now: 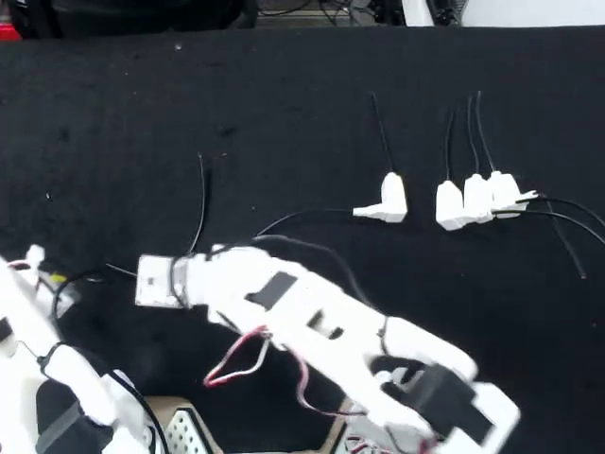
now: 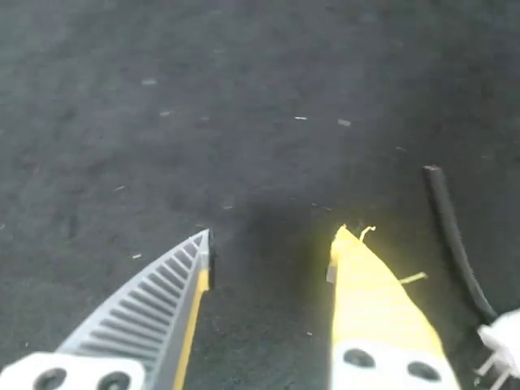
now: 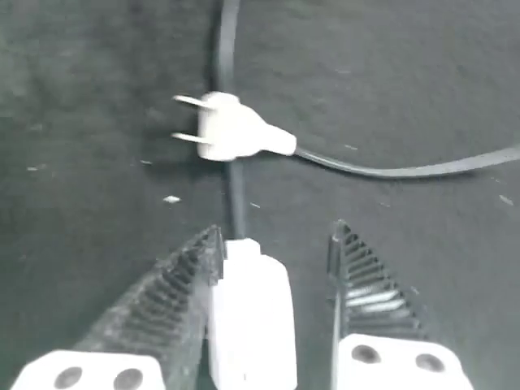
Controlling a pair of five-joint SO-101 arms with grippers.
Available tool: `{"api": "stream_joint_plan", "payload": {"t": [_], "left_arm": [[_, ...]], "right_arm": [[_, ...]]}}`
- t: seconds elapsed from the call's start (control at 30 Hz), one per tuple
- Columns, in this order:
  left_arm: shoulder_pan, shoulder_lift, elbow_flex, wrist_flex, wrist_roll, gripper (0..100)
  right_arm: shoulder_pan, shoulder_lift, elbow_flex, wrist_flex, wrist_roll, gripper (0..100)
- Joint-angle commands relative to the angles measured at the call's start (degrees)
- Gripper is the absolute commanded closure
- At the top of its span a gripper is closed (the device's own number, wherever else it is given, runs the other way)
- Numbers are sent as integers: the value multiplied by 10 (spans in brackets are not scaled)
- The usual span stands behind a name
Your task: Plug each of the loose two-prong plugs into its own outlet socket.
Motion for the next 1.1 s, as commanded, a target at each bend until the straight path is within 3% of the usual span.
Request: {"api": "stream_joint_plan", "payload": {"t": [0.0, 0.13, 0.33, 0.7, 1.07], "left_arm": [[-24, -13, -7, -6, 25, 762], [-23, -13, -8, -6, 35, 762], [-24, -13, -11, -6, 35, 762], [-24, -13, -9, -6, 35, 762], [-21, -13, -7, -5, 35, 762]], "right_arm": [[-11, 78, -87, -8, 9, 792], [-7, 142, -153, 18, 8, 779], [-9, 154, -199, 70, 8, 613], [-60, 161, -185, 68, 98, 610], [-50, 245, -267, 105, 99, 638]]}}
